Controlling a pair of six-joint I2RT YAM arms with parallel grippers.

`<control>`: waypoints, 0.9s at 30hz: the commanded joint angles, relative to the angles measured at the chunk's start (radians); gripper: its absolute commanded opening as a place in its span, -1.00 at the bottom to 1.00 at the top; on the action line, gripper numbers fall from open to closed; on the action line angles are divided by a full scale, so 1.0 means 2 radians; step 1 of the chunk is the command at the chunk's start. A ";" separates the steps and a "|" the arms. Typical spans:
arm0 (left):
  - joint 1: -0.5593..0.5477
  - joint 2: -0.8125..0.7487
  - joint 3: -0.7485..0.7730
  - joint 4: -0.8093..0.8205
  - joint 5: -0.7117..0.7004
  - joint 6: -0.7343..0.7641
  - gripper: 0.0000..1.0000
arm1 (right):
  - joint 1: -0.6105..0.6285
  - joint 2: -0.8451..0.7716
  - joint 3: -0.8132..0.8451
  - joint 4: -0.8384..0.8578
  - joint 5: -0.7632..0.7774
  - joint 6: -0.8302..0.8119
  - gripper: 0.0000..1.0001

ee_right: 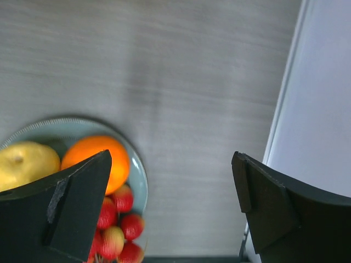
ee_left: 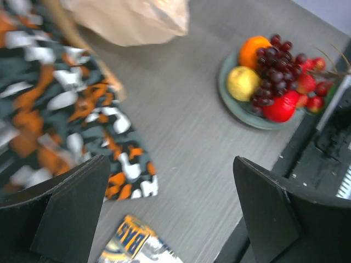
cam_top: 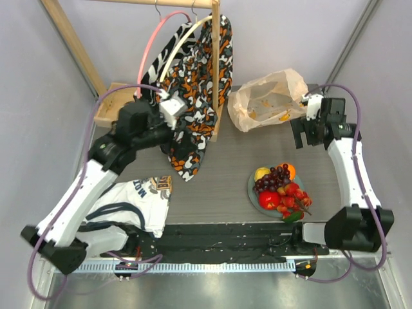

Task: Take the fake fruits out of the plastic bag
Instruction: Reset both arms

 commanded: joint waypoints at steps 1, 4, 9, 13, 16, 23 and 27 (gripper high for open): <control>0.057 -0.088 -0.007 -0.039 -0.081 -0.001 0.99 | -0.001 -0.080 -0.053 0.011 0.048 0.021 0.99; 0.148 -0.130 -0.056 -0.032 -0.101 0.000 1.00 | -0.001 -0.110 -0.084 0.006 0.041 0.054 0.99; 0.227 -0.147 -0.115 -0.057 -0.101 -0.047 1.00 | -0.008 -0.107 -0.146 0.034 0.073 0.144 1.00; 0.274 -0.136 -0.184 -0.022 -0.127 -0.093 0.99 | -0.012 -0.106 -0.168 0.057 0.085 0.122 0.99; 0.275 -0.119 -0.231 0.036 -0.161 -0.097 0.99 | -0.013 -0.091 -0.163 0.061 0.095 0.116 0.99; 0.275 -0.092 -0.291 0.112 -0.203 -0.095 0.99 | -0.012 -0.087 -0.170 0.085 0.070 0.132 0.99; 0.275 -0.095 -0.307 0.135 -0.195 -0.102 1.00 | -0.012 -0.089 -0.170 0.094 0.058 0.135 0.99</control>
